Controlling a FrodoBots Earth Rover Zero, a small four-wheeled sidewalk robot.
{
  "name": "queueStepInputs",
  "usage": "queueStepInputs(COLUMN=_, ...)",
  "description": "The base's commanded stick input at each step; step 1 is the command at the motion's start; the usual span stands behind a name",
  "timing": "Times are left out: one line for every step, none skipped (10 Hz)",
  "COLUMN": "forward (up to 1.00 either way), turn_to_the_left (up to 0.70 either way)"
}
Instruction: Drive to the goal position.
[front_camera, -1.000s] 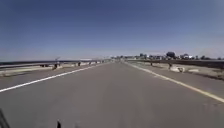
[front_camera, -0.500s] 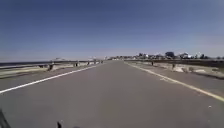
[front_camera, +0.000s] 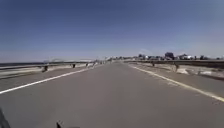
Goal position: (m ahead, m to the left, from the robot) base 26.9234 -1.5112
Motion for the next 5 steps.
queueStepInputs(forward=1.00, turn_to_the_left=0.00)
queueStepInputs(forward=1.00, turn_to_the_left=0.00)
queueStepInputs(forward=1.00, turn_to_the_left=0.00)
queueStepInputs(forward=1.00, turn_to_the_left=0.00)
queueStepInputs(forward=1.00, turn_to_the_left=0.00)
